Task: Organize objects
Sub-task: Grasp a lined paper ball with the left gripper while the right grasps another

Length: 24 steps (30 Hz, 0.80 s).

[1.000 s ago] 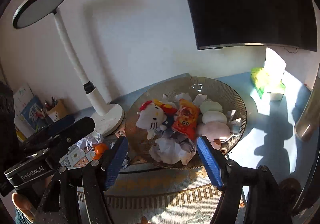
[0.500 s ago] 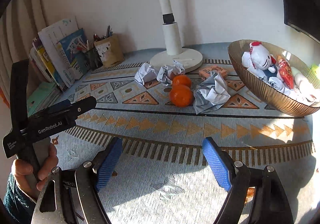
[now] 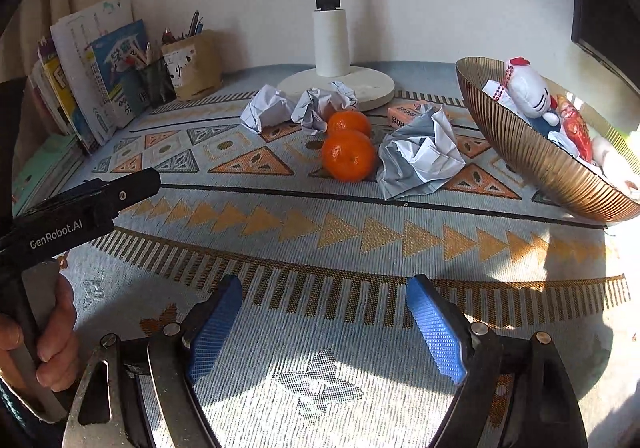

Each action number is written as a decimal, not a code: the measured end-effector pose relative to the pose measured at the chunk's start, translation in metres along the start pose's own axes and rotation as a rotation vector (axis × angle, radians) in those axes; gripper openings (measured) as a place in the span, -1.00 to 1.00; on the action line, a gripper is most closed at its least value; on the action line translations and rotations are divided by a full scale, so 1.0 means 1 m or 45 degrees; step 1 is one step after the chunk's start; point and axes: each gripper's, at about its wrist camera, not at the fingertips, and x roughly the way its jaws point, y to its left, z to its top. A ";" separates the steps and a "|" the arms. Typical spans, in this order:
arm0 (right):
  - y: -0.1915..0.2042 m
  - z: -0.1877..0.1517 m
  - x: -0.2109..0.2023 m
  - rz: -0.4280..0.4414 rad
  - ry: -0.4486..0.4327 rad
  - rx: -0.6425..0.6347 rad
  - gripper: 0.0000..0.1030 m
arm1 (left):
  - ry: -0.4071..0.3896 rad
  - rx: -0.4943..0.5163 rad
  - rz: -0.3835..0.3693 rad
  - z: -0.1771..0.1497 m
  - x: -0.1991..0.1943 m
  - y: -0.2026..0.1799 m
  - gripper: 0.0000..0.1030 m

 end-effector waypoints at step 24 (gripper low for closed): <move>-0.031 0.152 0.066 0.219 0.159 0.219 0.56 | 0.243 0.384 -0.306 0.091 0.110 -0.035 0.95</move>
